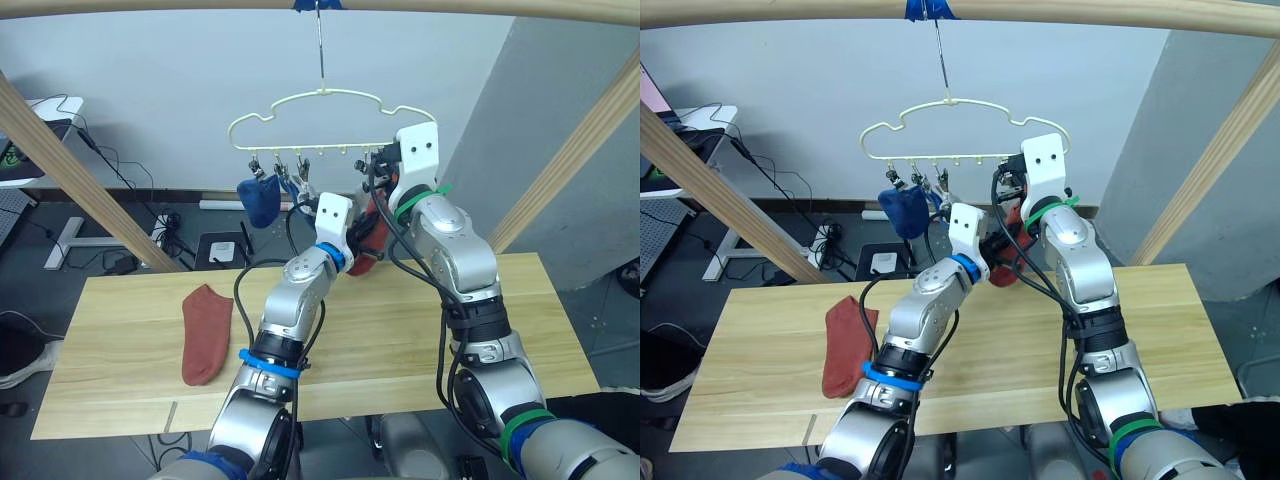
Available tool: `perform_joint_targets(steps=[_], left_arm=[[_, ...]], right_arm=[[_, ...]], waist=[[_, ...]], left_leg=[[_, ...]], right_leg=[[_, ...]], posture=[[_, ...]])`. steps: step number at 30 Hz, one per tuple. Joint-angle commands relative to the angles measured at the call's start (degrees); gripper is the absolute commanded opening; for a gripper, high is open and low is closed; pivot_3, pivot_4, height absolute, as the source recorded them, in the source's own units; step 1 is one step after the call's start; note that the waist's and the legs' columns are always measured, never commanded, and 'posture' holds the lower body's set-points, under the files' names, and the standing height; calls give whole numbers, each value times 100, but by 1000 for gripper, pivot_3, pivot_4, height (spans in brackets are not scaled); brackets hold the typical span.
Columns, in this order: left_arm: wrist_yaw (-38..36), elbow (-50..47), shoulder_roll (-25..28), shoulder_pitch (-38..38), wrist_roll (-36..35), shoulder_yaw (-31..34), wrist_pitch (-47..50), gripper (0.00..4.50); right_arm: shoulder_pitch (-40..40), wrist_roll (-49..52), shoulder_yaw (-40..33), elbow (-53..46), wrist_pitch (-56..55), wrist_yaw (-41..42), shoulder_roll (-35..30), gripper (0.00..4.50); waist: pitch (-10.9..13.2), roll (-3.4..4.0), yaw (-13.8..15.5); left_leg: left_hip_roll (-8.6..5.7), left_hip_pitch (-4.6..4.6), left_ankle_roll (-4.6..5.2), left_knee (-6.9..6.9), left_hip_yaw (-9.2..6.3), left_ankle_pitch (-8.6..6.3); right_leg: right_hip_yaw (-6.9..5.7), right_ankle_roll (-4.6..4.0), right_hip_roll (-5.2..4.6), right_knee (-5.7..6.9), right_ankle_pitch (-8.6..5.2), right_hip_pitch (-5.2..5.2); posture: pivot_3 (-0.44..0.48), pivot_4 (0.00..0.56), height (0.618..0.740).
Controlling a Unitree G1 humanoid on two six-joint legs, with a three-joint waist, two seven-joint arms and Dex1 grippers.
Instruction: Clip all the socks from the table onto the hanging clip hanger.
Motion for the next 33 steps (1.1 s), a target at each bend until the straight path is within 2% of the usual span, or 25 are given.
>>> perform_joint_targets(steps=[1,11,33], left_arm=[[-25,104,-67,-210,-15,55,-247,0],[-38,368,-146,-488,-98,187,-436,0],[-221,551,-260,-500,-333,320,-183,0]], right_arm=[[-68,44,4,-358,-12,-5,34,140],[-62,47,2,-363,32,-10,54,140],[-80,45,-20,-328,32,-14,100,140]], waist=[[0,0,-1],[0,-1,-1],[0,-1,-5]], left_leg=[[0,0,0,0,0,0],[0,-3,0,0,0,0],[0,-4,0,1,0,0]], right_leg=[[1,0,0,0,0,0],[-1,0,0,-2,0,0],[-1,0,0,-1,0,-2]], posture=[[-192,250,740],[-192,249,740],[-197,246,740]])
